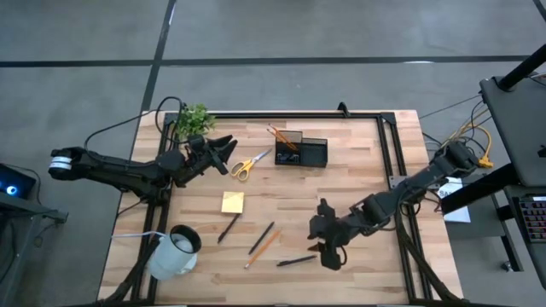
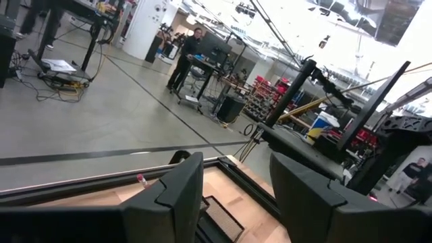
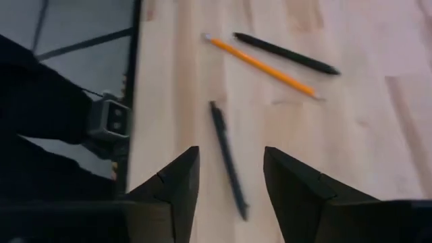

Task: Pick and place office supplies into organizer
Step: Put the right pen into the desk organizer

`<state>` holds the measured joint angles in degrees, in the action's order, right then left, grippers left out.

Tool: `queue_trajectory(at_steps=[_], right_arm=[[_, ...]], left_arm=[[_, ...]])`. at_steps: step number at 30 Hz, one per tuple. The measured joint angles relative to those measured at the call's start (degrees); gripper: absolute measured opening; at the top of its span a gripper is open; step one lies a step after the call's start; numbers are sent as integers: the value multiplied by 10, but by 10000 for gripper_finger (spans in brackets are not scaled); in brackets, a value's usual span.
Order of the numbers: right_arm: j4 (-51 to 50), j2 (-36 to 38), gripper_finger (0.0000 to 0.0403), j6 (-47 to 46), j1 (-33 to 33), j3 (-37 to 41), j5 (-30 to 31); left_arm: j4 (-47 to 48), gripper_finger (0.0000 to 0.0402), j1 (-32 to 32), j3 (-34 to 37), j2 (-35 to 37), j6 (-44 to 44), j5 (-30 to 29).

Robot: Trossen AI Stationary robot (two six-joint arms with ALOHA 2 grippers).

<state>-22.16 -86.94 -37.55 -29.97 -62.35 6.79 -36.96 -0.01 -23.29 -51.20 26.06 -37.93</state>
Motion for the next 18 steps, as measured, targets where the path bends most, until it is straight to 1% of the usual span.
queue_trajectory(at_steps=[2,6,9,12,16,18], right_arm=[[22,-4,160,4,-5,-1,0],[21,-30,172,31,-15,-31,5],[-5,-59,182,51,-19,-64,5],[-64,-93,186,70,-20,-106,3],[-142,-136,184,91,-20,-163,2],[-148,-157,180,93,-21,-186,2]], left_arm=[[0,157,0,0,0,0,0],[0,157,0,0,0,0,0],[0,157,0,0,0,1,0],[-1,157,0,0,0,2,0],[-1,157,0,0,0,2,0],[0,157,0,0,0,2,0]])
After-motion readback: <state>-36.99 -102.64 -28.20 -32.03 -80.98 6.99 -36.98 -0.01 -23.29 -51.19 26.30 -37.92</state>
